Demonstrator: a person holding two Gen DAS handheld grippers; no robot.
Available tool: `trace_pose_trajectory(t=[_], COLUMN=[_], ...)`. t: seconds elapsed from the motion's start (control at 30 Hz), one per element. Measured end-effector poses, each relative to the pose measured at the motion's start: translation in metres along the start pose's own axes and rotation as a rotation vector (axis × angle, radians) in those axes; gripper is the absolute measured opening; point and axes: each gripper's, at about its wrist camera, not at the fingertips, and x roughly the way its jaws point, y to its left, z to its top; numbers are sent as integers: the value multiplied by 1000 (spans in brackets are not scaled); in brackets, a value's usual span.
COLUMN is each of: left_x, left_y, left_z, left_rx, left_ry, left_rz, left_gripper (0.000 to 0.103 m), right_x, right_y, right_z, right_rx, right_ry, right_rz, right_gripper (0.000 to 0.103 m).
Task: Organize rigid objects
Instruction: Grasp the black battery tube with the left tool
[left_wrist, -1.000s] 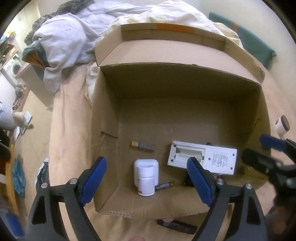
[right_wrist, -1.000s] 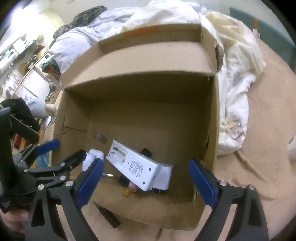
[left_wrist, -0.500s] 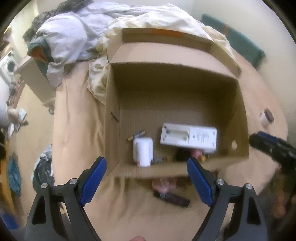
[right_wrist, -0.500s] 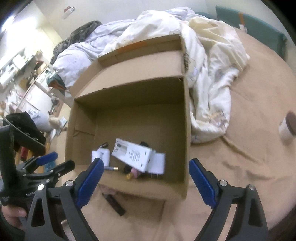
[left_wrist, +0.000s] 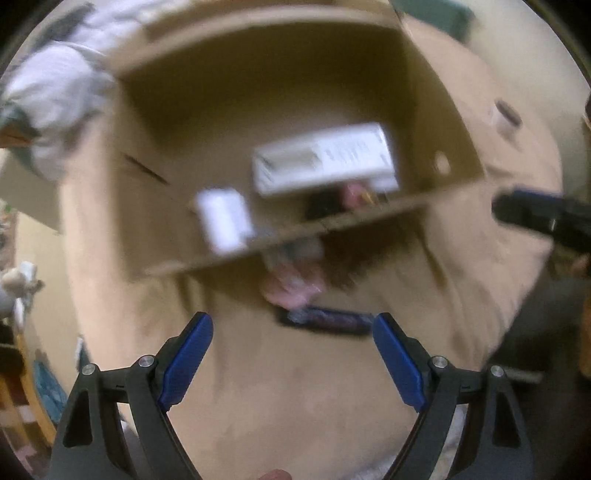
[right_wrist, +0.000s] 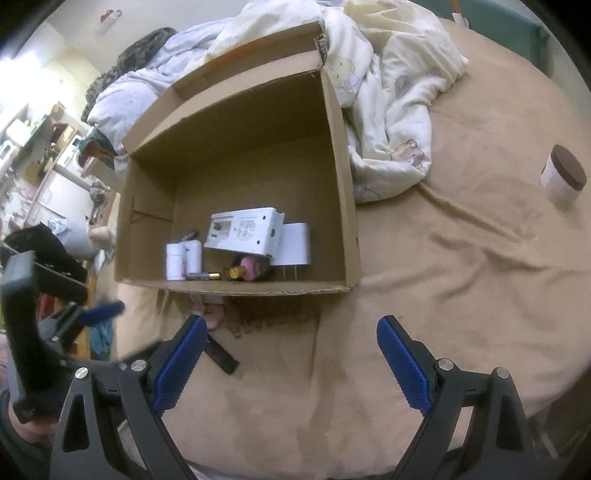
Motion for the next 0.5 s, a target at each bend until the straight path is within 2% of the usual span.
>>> trace_pose_trajectory(t=[0.2, 0.27, 0.43, 0.5], left_x=[44, 55, 69, 74], left_y=[-27, -33, -40, -41], left_z=[-2, -1, 4, 6], left_rx=[124, 153, 193, 196], left_ry=[114, 138, 142, 152], left_rz=[-26, -13, 52, 52], left_gripper=[87, 87, 87, 87], right_x=[4, 6, 9, 10], right_y=[-3, -1, -3, -5], right_z=[2, 2, -1, 0], right_rx=[7, -1, -8, -3], right_ry=[12, 20, 31, 33], right_rz=[-1, -10, -19, -24], right_gripper=[99, 99, 99, 99])
